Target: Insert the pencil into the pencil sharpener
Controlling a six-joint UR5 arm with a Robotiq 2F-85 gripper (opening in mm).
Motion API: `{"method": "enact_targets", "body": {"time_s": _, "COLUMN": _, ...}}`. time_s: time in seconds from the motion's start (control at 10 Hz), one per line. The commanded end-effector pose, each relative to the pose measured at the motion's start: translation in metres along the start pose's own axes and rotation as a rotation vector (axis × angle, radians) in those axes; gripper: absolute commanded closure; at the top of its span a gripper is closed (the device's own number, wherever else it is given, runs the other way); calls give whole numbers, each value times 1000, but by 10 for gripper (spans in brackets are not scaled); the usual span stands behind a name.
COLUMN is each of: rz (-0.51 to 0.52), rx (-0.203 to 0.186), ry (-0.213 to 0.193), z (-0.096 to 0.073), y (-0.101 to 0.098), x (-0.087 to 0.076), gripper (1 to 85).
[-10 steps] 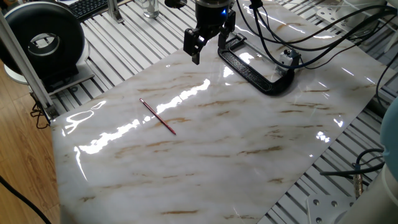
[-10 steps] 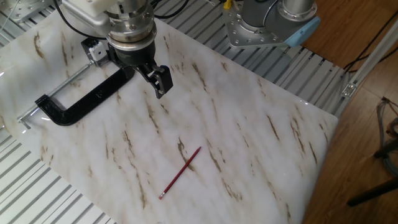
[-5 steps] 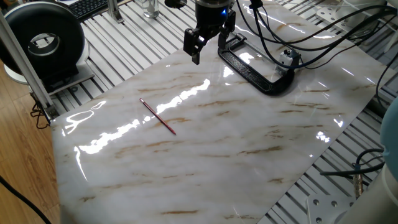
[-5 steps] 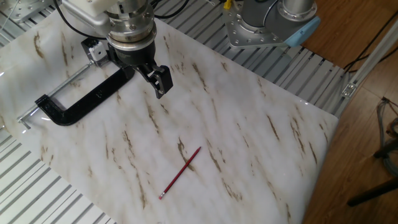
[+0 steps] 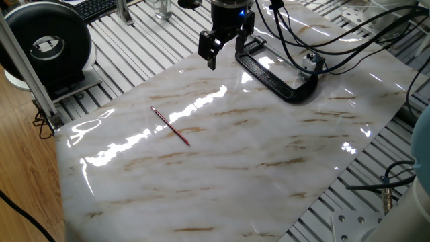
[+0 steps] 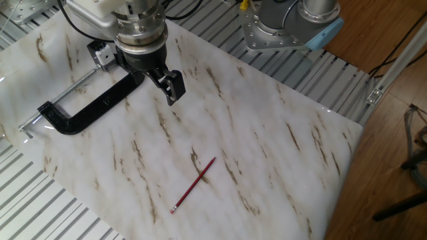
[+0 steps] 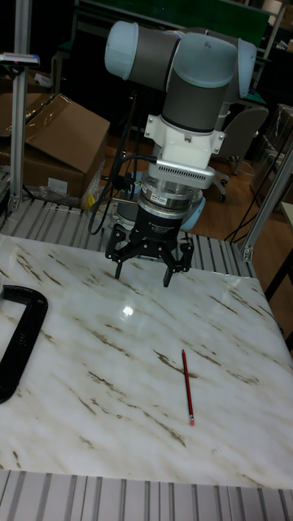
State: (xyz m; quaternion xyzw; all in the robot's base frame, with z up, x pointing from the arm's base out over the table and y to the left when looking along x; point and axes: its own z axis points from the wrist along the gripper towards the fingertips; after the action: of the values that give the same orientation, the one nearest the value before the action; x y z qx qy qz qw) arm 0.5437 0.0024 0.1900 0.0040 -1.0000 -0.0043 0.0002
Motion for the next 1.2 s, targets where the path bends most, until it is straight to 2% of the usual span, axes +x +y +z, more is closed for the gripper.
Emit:
{"method": "enact_targets", "body": {"time_s": 0.0, "rz": 24, "rx": 6, "ry": 18, "z": 0, "y": 1, "x": 5, "gripper": 847}}
{"method": "enact_targets", "body": {"time_s": 0.5, "rz": 23, "rx": 12, "ry": 20, "z": 0, "y": 0, "x": 5, "gripper": 847}}
{"method": "enact_targets", "body": {"time_s": 0.7, "rz": 28, "rx": 43, "ry": 29, "z": 1, "y": -6, "x": 6, "gripper": 847}}
{"method": "enact_targets", "body": {"time_s": 0.8, "rz": 32, "rx": 32, "ry": 26, "z": 1, "y": -4, "x": 5, "gripper": 847}}
{"method": "enact_targets", "body": {"time_s": 0.9, "rz": 53, "rx": -22, "ry": 37, "z": 3, "y": 13, "x": 5, "gripper": 847}}
{"method": "enact_targets", "body": {"time_s": 1.0, "rz": 53, "rx": -16, "ry": 43, "z": 3, "y": 16, "x": 4, "gripper": 847}}
{"method": "enact_targets", "body": {"time_s": 1.1, "rz": 60, "rx": -2, "ry": 67, "z": 3, "y": 16, "x": 7, "gripper": 847}}
